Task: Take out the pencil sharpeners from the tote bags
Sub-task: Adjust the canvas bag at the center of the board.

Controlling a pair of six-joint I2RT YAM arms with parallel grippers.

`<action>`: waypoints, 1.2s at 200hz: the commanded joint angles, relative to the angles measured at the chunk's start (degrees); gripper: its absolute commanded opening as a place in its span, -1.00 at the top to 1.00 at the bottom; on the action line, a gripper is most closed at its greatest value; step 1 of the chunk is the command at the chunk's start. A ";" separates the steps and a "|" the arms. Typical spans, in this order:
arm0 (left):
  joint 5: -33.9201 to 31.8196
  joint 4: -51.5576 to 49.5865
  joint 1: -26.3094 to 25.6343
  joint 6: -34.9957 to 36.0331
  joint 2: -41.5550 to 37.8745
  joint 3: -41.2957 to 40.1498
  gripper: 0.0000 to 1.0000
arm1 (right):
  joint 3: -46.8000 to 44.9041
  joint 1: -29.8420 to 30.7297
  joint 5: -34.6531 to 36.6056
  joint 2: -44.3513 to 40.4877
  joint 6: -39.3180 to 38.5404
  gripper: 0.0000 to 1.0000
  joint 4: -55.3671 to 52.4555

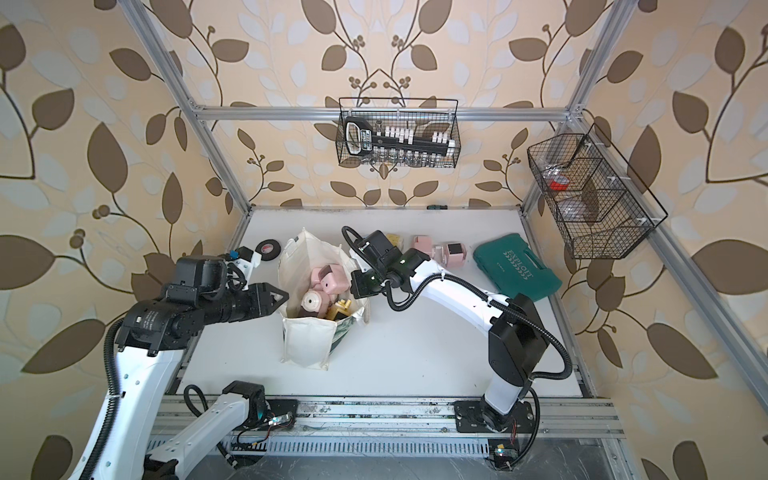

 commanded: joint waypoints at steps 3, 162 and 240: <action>-3.48 -3.45 -0.33 0.74 3.26 7.17 -0.36 | -4.39 0.96 -0.36 -2.32 0.43 0.97 6.45; -12.87 -0.31 -0.33 1.79 23.15 9.68 0.77 | -7.90 2.28 -0.88 -3.47 -0.25 0.92 11.20; -25.71 10.93 0.65 9.42 25.62 14.23 1.00 | 8.10 1.03 -2.82 9.49 4.12 0.95 14.20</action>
